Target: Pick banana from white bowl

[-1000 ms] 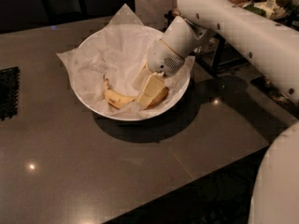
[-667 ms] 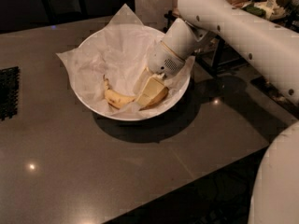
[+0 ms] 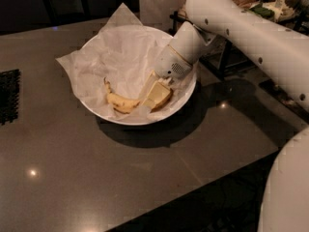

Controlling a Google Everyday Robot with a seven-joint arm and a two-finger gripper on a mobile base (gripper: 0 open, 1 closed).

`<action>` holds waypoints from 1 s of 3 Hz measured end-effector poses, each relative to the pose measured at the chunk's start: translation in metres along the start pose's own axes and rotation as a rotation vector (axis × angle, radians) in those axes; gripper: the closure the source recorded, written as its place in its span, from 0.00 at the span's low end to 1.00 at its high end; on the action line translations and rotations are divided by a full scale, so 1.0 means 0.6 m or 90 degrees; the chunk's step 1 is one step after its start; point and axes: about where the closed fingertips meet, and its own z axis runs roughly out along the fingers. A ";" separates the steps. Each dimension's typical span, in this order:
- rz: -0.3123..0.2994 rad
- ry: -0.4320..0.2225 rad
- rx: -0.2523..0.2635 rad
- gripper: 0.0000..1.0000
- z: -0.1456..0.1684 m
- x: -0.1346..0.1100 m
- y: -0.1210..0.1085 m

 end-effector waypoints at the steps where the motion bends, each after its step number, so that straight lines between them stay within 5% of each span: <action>1: 0.001 0.000 -0.001 1.00 0.001 0.002 0.001; 3: -0.063 -0.042 0.027 1.00 -0.034 -0.028 0.031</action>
Offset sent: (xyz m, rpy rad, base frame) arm -0.0104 -0.0047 0.0208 0.0448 -0.0650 0.0184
